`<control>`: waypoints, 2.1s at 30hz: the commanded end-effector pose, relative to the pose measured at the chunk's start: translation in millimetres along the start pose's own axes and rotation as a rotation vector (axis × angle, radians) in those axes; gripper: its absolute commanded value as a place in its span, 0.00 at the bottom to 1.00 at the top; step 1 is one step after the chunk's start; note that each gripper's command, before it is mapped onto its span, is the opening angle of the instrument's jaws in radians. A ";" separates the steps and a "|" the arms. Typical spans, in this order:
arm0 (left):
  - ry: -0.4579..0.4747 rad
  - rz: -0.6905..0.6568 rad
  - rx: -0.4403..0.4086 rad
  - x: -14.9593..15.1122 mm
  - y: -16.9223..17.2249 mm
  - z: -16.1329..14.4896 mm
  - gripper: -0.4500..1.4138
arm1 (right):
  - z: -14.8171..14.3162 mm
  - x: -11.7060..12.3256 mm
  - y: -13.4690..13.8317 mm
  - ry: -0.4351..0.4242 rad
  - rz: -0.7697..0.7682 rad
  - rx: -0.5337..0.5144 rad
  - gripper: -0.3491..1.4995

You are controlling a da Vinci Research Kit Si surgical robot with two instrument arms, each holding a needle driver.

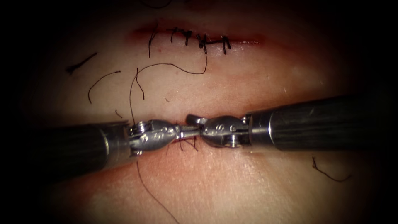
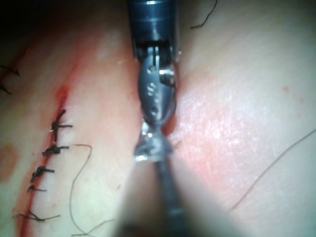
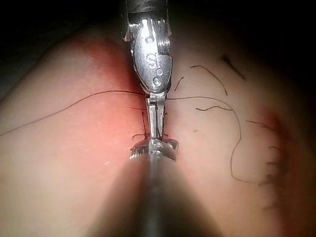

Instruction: Wound Closure

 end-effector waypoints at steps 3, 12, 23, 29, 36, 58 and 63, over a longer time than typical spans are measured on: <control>0.001 0.000 -0.002 -0.1 0.1 0.8 0.01 | 0.8 -0.2 -0.4 0.006 0.002 -0.002 0.79; 0.004 0.002 -0.013 -0.5 -0.2 -0.2 0.04 | -1.0 -1.3 -0.6 0.053 0.030 -0.043 0.99; -0.005 0.009 -0.006 -1.7 -1.0 -2.0 0.08 | -9.1 -5.2 -0.9 0.013 0.038 -0.027 0.99; -0.009 0.020 -0.002 -2.2 -0.9 -2.7 0.07 | -9.8 -5.9 -0.6 -0.008 0.052 -0.039 0.99; -0.036 0.003 0.037 -7.3 -1.3 -8.6 0.12 | -10.4 -6.0 -1.0 -0.006 0.049 -0.039 0.99; -0.032 -0.213 0.095 -21.6 -5.6 -9.8 0.96 | -10.0 -7.8 -2.3 -0.018 0.055 -0.026 0.99; -0.036 -0.179 0.120 -22.8 -5.4 -8.1 0.95 | -9.4 -7.9 -3.1 -0.026 0.056 -0.024 0.99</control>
